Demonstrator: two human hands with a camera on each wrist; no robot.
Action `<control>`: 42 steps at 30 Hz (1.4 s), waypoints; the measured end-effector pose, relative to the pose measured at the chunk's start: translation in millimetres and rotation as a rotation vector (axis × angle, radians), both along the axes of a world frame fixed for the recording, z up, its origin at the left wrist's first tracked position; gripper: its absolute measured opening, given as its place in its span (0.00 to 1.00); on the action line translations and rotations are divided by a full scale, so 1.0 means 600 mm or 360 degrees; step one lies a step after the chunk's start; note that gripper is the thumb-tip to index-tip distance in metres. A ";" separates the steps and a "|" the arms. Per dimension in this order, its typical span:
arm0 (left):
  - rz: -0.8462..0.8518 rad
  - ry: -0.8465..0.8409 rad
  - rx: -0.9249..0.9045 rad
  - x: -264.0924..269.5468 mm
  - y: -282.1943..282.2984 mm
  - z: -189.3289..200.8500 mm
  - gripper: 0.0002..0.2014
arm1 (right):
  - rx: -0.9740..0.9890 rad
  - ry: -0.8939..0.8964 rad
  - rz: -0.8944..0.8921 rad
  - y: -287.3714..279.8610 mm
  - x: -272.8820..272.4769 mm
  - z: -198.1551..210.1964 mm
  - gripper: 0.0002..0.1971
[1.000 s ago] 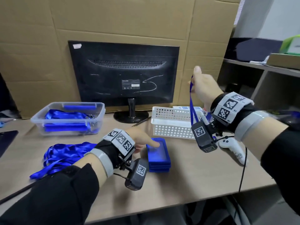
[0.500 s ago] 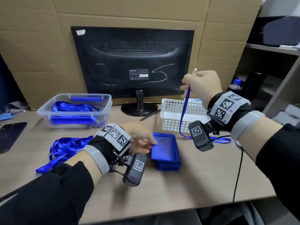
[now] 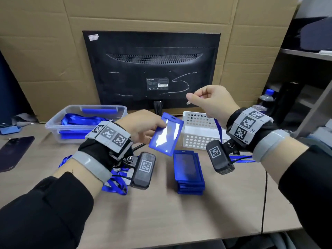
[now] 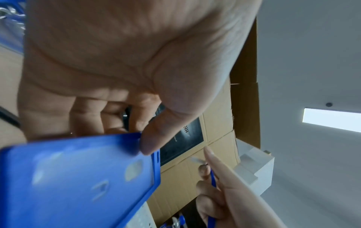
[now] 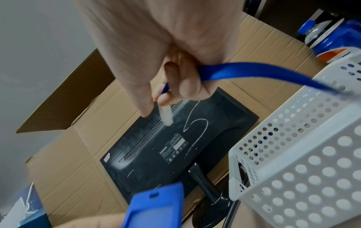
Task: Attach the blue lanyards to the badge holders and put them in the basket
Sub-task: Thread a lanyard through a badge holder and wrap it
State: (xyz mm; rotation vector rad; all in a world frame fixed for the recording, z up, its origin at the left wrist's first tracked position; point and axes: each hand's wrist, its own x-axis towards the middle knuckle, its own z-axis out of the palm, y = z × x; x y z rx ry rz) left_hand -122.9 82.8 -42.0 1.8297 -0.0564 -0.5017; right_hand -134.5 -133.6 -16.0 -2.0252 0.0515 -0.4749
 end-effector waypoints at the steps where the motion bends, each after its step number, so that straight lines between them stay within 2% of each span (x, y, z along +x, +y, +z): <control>1: 0.0052 -0.0101 -0.0018 0.003 -0.001 0.006 0.09 | 0.0037 0.0002 0.0027 0.005 0.004 -0.001 0.14; 5: 0.0223 -0.0330 -0.0102 0.017 -0.004 0.023 0.08 | 0.0141 -0.0046 0.0152 0.021 0.013 0.000 0.10; 9: 0.0317 -0.0440 -0.0261 0.032 -0.004 0.028 0.21 | 0.0192 0.0007 0.0299 0.022 0.023 -0.002 0.08; 10: 0.0304 -0.0462 -0.0264 0.033 -0.004 0.030 0.21 | 0.0184 0.0048 0.0324 0.021 0.027 -0.005 0.08; 15: 0.0231 -0.0402 -0.0210 0.054 -0.011 0.031 0.18 | 0.0198 0.0248 0.0522 0.013 0.061 -0.022 0.08; 22: 0.0223 -0.0343 -0.0214 0.097 -0.002 0.005 0.07 | 0.0334 0.0278 0.0584 0.009 0.120 -0.064 0.05; 28: 0.0258 -0.0359 -0.0261 0.121 0.006 -0.024 0.07 | 0.0410 0.0244 0.0593 0.025 0.154 -0.090 0.04; 34: 0.0349 -0.0396 -0.0287 0.136 0.008 -0.041 0.05 | 0.0251 0.0082 0.0582 0.020 0.170 -0.094 0.03; 42: 0.0329 -0.0477 -0.0299 0.139 0.010 -0.045 0.04 | 0.0131 0.0095 0.0622 0.020 0.163 -0.089 0.07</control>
